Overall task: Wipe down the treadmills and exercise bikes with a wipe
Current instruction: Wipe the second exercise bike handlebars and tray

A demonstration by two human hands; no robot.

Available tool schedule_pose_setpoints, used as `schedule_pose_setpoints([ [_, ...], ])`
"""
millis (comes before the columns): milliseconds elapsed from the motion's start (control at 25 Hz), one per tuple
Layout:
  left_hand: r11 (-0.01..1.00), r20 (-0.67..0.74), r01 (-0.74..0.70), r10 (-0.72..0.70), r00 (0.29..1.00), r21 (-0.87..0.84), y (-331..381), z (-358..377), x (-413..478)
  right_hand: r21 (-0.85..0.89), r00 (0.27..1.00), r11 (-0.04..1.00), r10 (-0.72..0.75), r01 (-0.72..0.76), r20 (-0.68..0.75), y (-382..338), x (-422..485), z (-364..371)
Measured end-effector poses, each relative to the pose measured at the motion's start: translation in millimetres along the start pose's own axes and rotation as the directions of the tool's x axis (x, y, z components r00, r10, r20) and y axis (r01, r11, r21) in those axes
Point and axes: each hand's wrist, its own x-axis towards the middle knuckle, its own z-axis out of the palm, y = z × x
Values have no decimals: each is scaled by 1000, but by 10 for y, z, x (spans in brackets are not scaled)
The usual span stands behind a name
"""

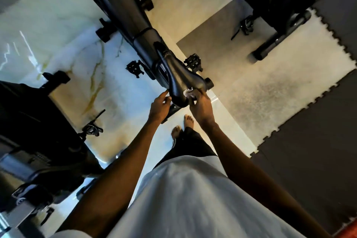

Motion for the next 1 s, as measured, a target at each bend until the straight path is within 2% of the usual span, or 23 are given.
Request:
schedule_pose_setpoints([
  [160, 997, 50, -66, 64, 997, 34, 118, 128, -74, -132, 999, 991, -4, -2, -44, 177, 229, -263],
  [280, 997, -22, -80, 80, 997, -3, 128, 233, -79, -176, 998, 983, 44, -52, -52, 145, 409, -356],
  [560, 973, -142, -175, 154, 978, -149, 220, 330, -85, -152, 994, 983, -100, 107, 53, -251, 796, -181],
  [800, 982, -207, -96, 61, 976, -165, 312, 416, -91, -149, 972, 970, -168, 192, 164, 234, 884, -590],
  [1000, 946, -318, -43, -65, 946, -320, 226, 522, -84, -155, 947, 965, -164, 212, 275, 750, 668, -801],
])
